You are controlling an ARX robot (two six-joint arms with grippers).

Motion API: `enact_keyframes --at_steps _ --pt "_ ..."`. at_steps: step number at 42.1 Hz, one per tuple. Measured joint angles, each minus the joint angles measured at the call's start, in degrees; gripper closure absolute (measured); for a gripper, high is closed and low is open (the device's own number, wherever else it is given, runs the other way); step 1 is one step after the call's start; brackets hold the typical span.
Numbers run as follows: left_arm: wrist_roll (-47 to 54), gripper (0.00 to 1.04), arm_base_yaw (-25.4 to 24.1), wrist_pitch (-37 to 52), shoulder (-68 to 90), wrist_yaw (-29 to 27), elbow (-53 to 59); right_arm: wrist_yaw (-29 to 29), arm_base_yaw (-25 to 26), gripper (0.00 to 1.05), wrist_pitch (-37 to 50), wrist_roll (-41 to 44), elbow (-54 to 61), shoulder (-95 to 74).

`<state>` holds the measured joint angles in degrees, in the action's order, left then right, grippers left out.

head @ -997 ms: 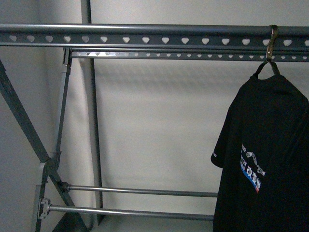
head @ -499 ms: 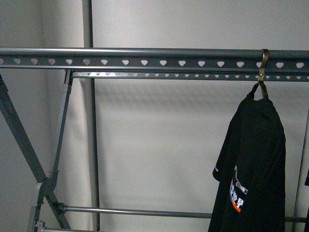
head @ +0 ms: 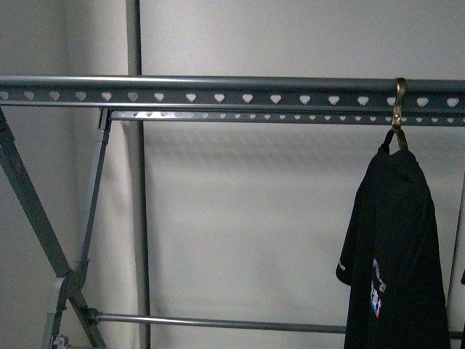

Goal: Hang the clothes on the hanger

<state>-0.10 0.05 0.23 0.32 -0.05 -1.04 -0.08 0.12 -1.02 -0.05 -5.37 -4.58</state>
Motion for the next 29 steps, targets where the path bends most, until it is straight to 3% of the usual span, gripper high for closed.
enact_keyframes --at_steps 29 --pt "0.0 1.01 0.0 0.0 0.0 0.0 0.0 0.0 0.0 1.02 0.8 0.0 5.0 4.3"
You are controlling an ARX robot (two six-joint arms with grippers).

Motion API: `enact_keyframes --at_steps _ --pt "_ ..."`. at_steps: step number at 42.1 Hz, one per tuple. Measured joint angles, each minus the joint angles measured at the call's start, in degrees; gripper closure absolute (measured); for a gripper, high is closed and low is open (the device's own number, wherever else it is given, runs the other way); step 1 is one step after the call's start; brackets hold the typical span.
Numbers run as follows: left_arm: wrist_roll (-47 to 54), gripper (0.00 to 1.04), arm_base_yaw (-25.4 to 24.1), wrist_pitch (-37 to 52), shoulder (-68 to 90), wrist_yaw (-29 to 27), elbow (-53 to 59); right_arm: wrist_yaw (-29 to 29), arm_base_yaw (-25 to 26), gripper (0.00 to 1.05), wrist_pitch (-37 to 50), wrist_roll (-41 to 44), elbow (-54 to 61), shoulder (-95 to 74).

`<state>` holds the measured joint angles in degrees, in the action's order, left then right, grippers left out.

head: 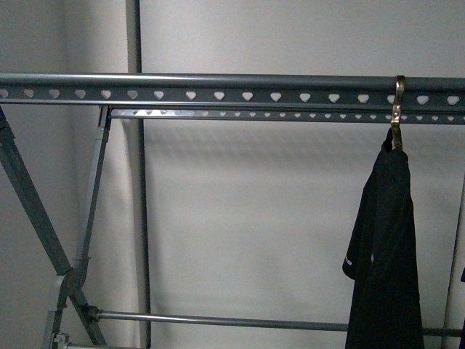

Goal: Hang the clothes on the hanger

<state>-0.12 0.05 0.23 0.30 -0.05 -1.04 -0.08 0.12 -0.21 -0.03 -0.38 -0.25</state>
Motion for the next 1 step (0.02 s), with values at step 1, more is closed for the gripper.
enact_keyframes --at_steps 1 --pt "0.0 0.96 0.0 0.0 0.0 0.0 0.0 0.0 0.0 0.98 0.0 0.0 0.0 0.0"
